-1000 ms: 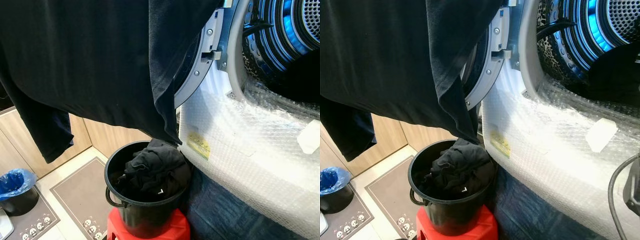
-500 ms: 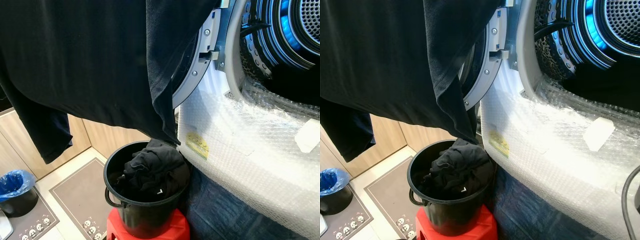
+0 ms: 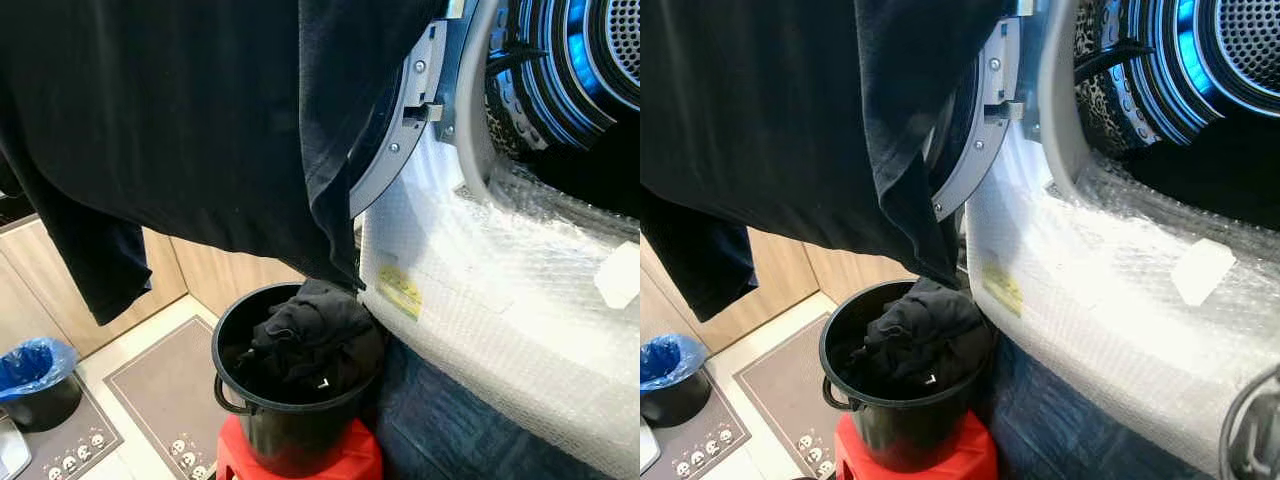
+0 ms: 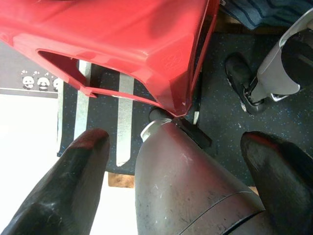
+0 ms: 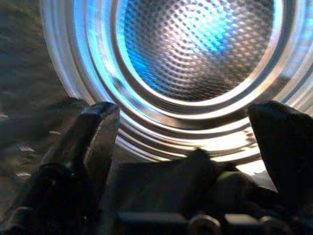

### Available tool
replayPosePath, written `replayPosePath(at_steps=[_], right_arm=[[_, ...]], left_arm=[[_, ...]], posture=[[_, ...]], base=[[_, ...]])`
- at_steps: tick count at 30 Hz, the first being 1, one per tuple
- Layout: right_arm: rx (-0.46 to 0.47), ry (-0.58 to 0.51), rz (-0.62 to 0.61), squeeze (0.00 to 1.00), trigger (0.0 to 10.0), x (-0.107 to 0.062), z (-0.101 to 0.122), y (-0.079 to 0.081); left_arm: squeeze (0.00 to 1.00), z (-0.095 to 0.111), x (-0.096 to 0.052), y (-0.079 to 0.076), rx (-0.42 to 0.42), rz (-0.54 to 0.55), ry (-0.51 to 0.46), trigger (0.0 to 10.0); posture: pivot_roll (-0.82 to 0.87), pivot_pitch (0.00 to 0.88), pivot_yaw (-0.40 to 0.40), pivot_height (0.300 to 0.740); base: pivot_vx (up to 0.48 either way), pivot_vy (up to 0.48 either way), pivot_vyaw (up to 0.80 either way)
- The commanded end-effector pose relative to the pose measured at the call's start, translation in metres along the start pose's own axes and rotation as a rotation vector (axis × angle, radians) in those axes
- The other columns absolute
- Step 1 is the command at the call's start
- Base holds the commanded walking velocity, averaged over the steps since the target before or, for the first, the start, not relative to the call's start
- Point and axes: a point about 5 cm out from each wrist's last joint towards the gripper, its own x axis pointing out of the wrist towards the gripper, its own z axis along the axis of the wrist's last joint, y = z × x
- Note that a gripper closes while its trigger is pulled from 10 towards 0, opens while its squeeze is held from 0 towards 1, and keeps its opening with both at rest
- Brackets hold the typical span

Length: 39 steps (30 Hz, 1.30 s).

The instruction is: Clothes washing

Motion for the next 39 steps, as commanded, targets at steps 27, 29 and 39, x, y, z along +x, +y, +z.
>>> replayPosePath(at_steps=[27, 29, 39], right_arm=[[0.282, -0.133, 0.862, 0.0, 10.0, -0.113, -0.015, 0.035], [0.246, -0.062, 1.002, 0.0, 10.0, -0.135, -0.029, 0.045], [0.152, 0.286, 1.269, 0.0, 10.0, -0.185, -0.074, 0.068]], left_arm=[[0.0, -0.017, -0.002, -0.003, 0.046, -0.031, 0.079, 10.0], [0.0, -0.017, -0.002, -0.003, 0.049, -0.031, 0.078, 10.0], [0.0, -0.016, -0.002, -0.002, 0.05, -0.029, 0.077, 10.0]], posture=[[-0.17, 0.0, 0.052, 0.74], [-0.17, 0.0, 0.051, 0.74], [-0.18, 0.0, 0.051, 0.74]], base=[[0.0, 0.0, 0.0], [0.0, 0.0, 0.0], [0.0, 0.0, 0.0]])
